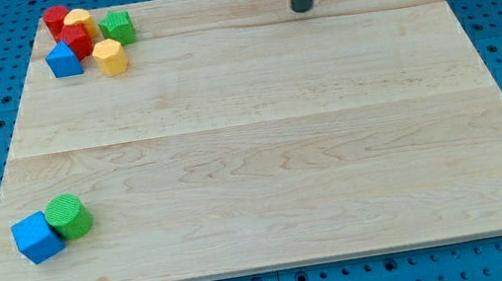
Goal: Push the green star at the top of yellow hexagon
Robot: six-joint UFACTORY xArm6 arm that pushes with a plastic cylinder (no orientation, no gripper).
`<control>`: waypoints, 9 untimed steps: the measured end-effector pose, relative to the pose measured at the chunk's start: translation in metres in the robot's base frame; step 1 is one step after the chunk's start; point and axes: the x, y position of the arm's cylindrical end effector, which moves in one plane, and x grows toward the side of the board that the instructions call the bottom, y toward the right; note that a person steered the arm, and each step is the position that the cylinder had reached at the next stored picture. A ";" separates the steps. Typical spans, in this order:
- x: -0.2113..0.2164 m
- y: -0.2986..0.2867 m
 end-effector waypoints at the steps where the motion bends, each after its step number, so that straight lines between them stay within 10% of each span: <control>1: -0.030 -0.079; 9: -0.036 -0.223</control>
